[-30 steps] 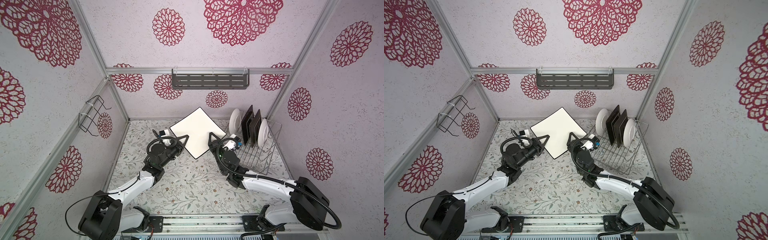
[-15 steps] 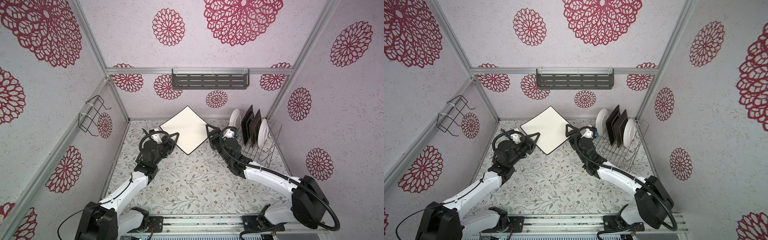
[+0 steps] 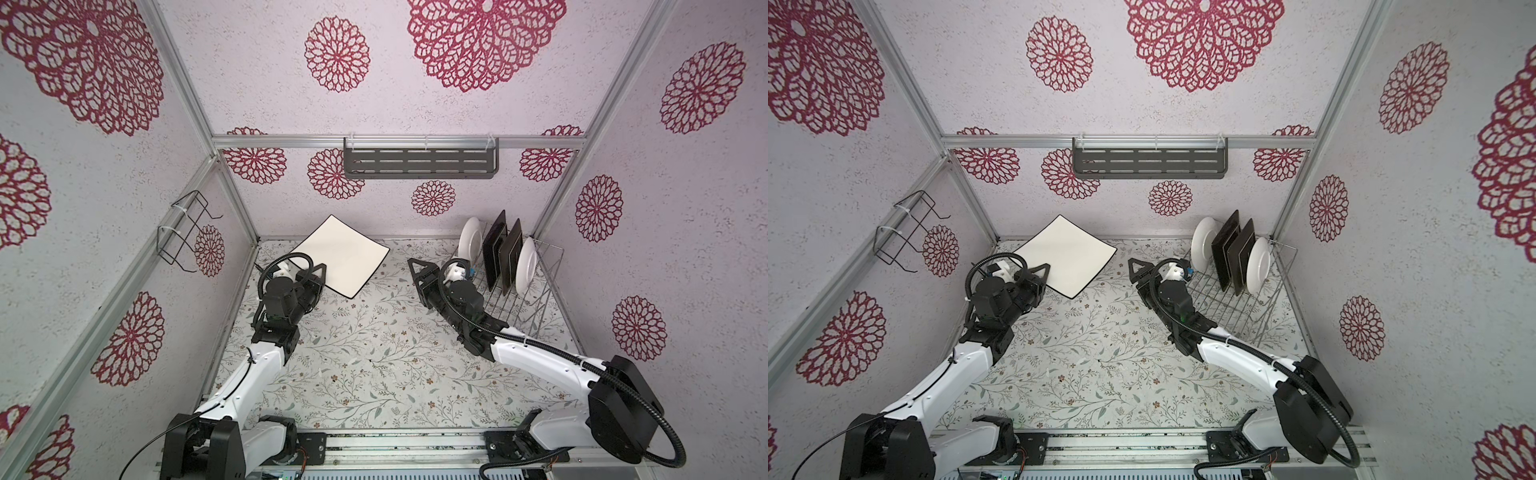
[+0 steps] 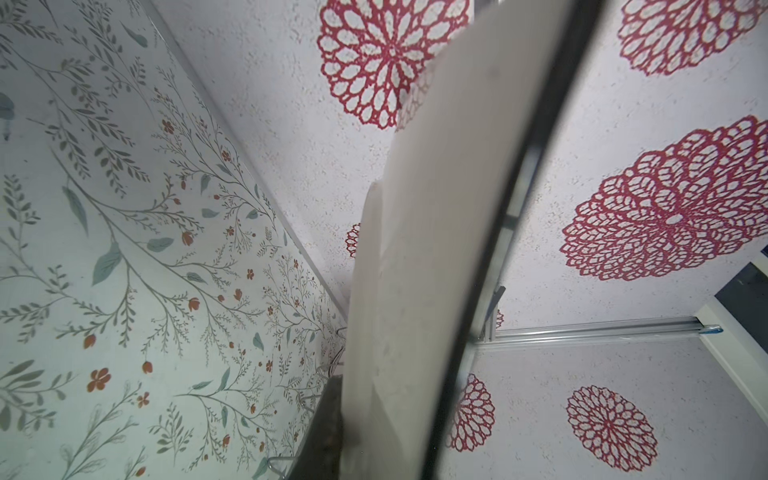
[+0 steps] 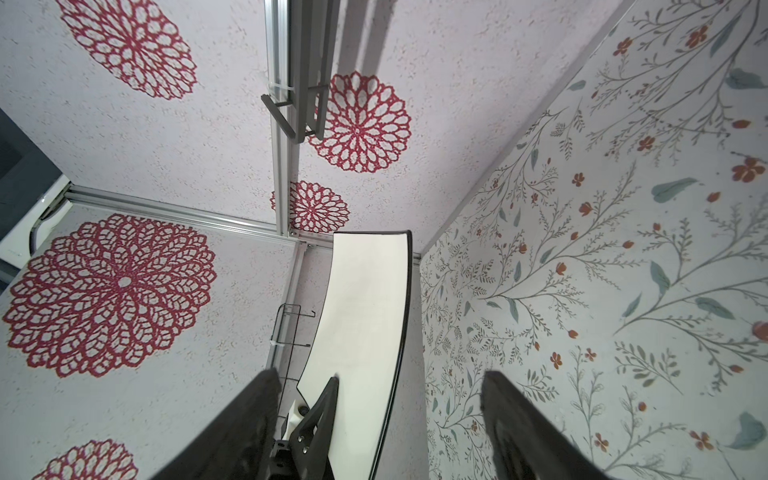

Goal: Unload the plates from the dish rack

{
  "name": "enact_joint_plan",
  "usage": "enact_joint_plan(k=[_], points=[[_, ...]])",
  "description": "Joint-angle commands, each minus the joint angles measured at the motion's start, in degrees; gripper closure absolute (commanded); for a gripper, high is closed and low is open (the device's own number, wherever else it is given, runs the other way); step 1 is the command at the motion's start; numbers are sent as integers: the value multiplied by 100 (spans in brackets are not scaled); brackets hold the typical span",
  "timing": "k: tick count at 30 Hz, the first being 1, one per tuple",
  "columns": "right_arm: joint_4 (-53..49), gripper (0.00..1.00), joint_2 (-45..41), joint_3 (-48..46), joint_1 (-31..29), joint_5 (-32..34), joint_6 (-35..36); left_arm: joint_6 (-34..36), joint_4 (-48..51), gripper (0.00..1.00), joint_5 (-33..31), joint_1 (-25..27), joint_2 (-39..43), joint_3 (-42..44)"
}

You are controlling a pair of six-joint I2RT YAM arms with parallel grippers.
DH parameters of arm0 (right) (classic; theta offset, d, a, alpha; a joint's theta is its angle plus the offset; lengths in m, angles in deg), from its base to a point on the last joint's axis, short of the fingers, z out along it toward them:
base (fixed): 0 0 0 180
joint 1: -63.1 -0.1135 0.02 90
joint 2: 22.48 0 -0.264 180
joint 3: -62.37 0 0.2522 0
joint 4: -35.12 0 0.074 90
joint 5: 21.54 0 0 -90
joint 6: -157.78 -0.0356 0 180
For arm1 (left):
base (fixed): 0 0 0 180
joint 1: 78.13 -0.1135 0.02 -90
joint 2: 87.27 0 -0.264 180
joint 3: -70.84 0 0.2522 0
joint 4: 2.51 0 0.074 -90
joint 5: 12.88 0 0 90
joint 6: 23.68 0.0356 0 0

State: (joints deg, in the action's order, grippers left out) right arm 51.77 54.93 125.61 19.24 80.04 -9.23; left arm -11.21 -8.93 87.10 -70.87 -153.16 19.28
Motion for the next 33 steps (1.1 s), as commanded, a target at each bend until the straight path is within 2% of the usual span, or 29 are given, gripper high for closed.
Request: enact_joint_plan(k=[1, 5, 10, 14, 20, 26, 33], points=[[-231, 20, -430, -11, 44, -150, 406, 3, -1117, 100, 43, -127, 313, 101], [-558, 19, -568, -108, 89, -223, 703, -117, -1357, 100, -216, -284, 260, 387], [-1230, 19, -503, 424, 289, -585, 1432, -153, -1465, 100, -751, -426, 256, 696], [-1823, 18, -304, 876, 312, -733, 2011, -319, -1716, 100, -638, -724, 67, 809], [-2278, 17, 64, 1296, 343, -821, 2484, -499, -2079, 100, -645, -1024, -142, 1014], [-2369, 17, 290, 1363, 343, -870, 2610, -529, -2212, 100, -1075, -1279, -333, 1198], [-2291, 18, 503, 1328, 335, -981, 2568, -573, -2647, 100, -811, -1688, -948, 1141]])
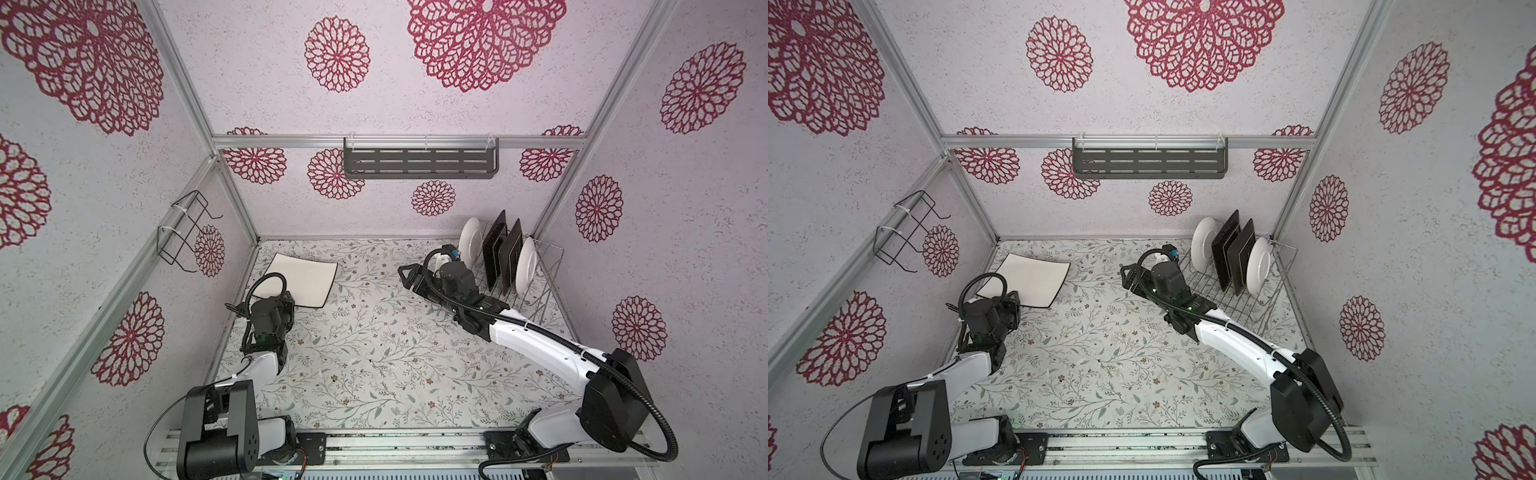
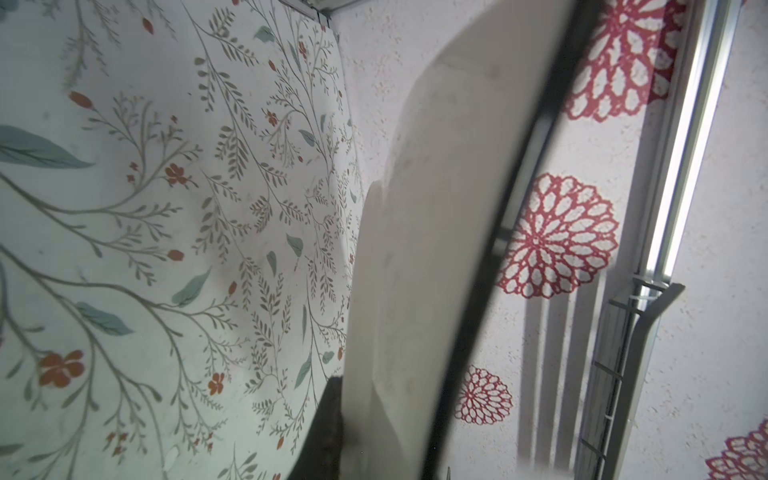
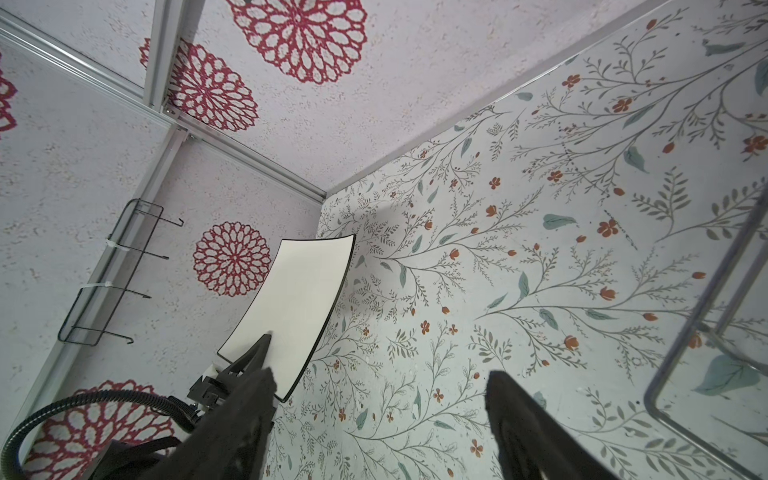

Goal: Unload the plates from the dish rack

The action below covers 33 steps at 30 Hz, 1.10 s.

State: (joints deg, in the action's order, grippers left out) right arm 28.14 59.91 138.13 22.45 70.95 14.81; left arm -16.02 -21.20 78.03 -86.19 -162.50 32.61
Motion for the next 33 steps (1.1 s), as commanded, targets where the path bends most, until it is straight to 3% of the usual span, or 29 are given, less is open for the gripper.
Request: enact_joint_plan(k=[1, 7, 19, 27, 33], points=[[32, 17, 14, 71, 13, -44, 189, -82, -1431, 100, 134, -215, -95, -225], [-128, 17, 50, -66, -13, 160, 240, 28, -1590, 100, 524, -498, -682, -549], [-195, 18, 230, -173, -40, 420, 223, -137, -2150, 100, 586, -637, -1437, -687], [-177, 17, 322, -177, -58, 475, 263, -33, -2001, 100, 479, -739, -1697, -879], [-204, 17, 330, -162, -58, 517, 281, -206, -2138, 100, 762, -794, -2093, -1107]])
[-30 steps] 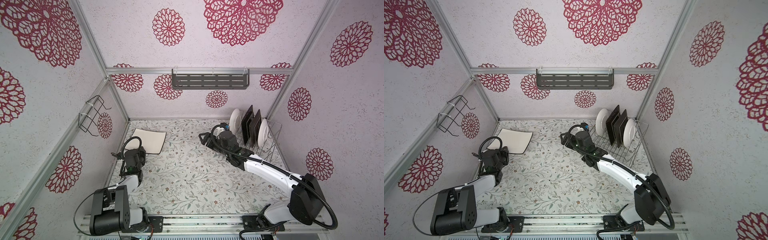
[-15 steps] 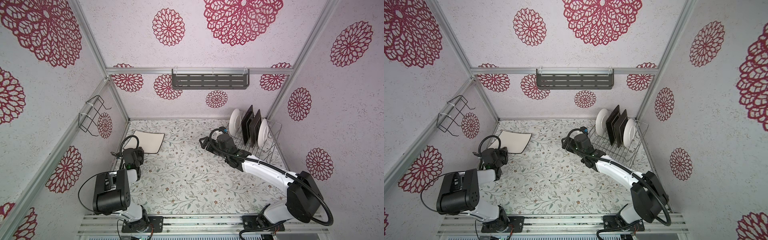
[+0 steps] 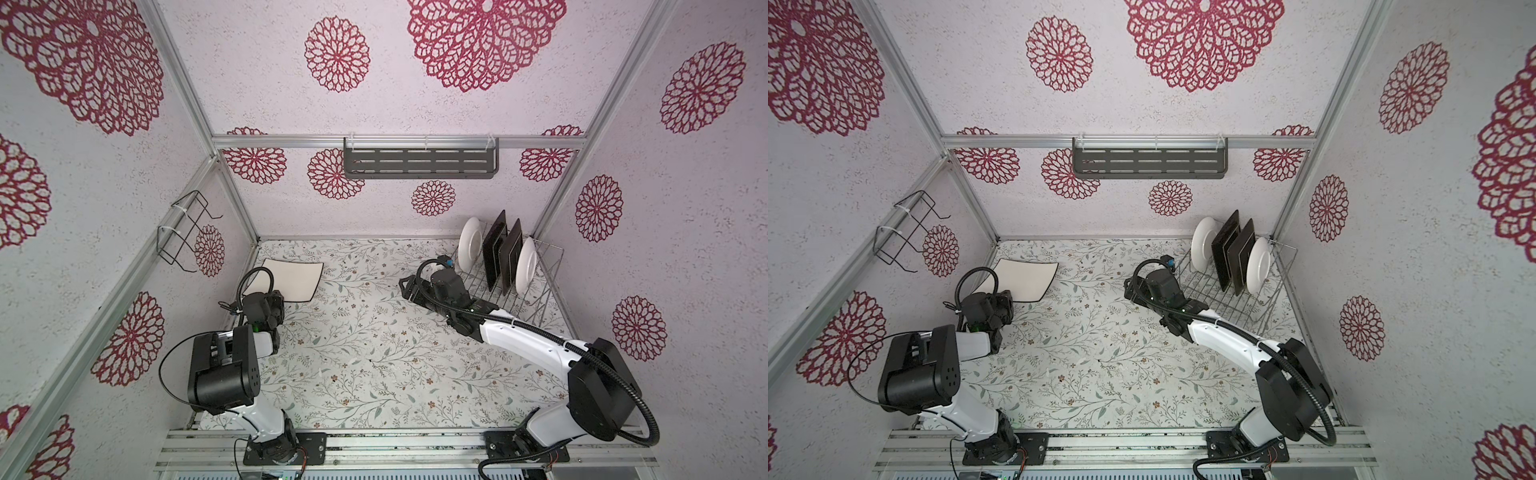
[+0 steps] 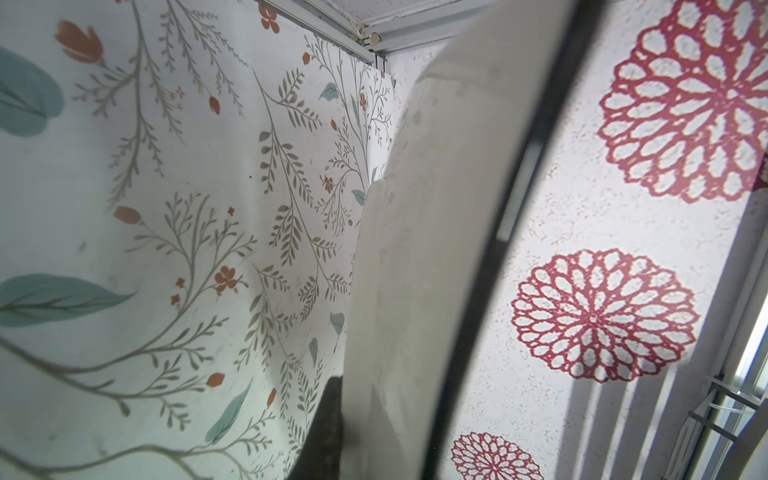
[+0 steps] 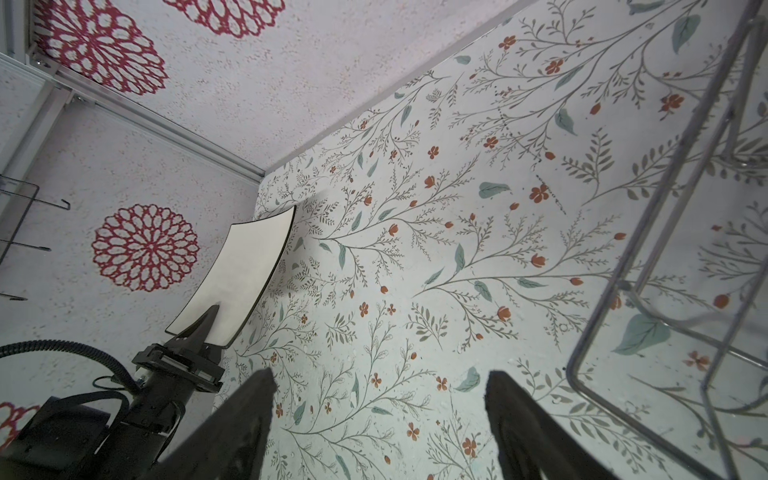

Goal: Unload the plates from the dish rack

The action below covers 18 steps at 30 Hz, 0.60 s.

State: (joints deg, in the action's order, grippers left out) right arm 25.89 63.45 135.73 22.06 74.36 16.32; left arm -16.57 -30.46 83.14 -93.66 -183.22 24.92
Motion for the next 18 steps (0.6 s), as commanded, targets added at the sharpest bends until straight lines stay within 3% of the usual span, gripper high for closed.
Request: enact_joint_plan(k=[1, 18], points=[[12, 17, -18, 79, -18, 173, 130, -173, -1233, 100, 256, -47, -65, -352], [-125, 15, 81, 165, -54, 88, 117, -43, -1160, 100, 228, -93, -449, -440]])
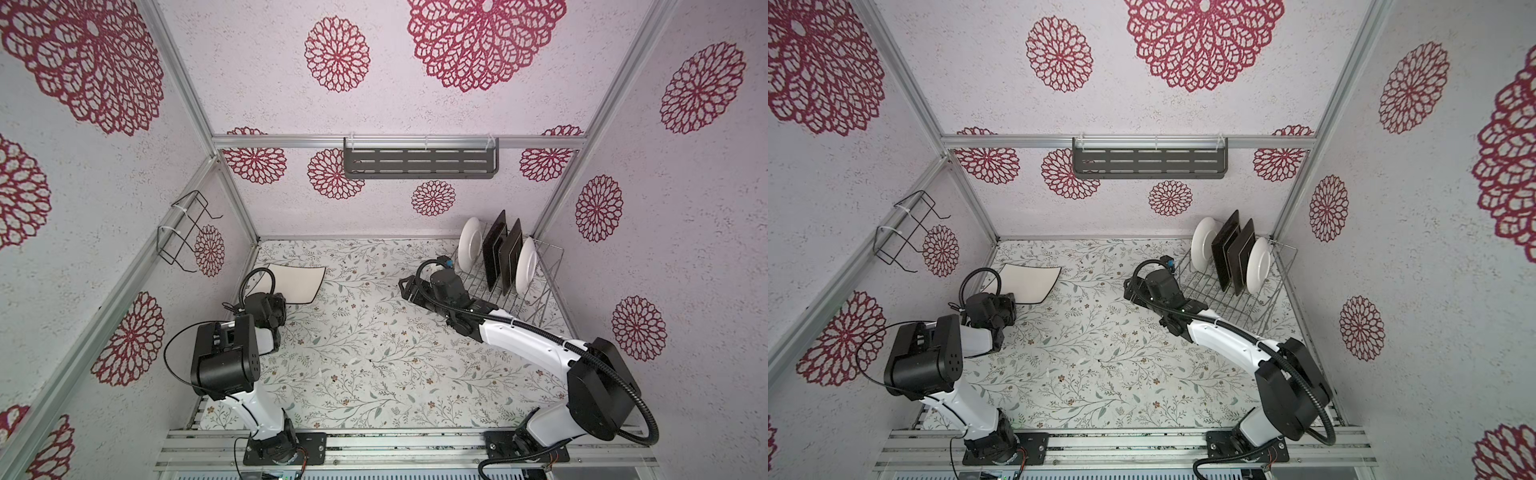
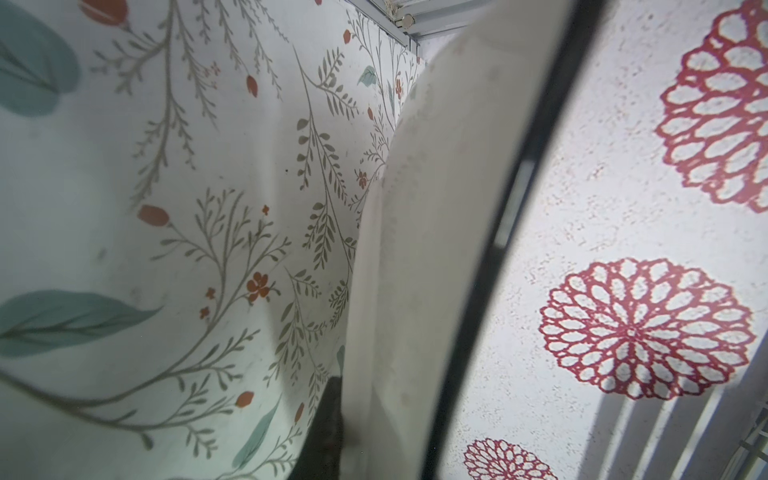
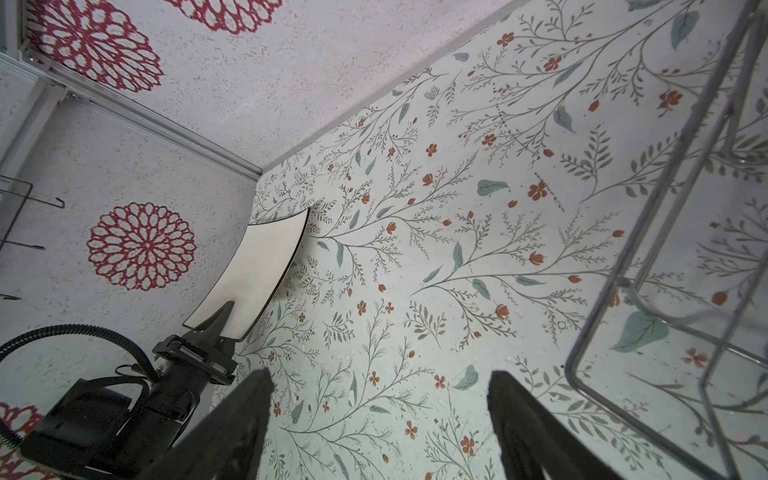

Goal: Unload the plates from the dish rack

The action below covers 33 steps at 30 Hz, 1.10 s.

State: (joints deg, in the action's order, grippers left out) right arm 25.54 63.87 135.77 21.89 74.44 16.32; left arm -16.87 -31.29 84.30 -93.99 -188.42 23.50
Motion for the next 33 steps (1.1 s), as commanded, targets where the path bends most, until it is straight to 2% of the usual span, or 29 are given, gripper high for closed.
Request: enact_joint_plan(k=[1, 14, 21, 33], points=[[-121, 15, 40, 180, -36, 83, 123, -28, -1103, 100, 108, -62, 36, -290], [-192, 12, 100, 171, -80, 97, 102, -83, -1162, 99, 108, -68, -187, -217], [-161, 12, 207, 189, -133, 27, 86, -41, -1147, 70, 182, -75, -213, -151], [-205, 11, 155, 106, -154, 167, -3, -81, -602, 45, 255, -75, -226, -190]])
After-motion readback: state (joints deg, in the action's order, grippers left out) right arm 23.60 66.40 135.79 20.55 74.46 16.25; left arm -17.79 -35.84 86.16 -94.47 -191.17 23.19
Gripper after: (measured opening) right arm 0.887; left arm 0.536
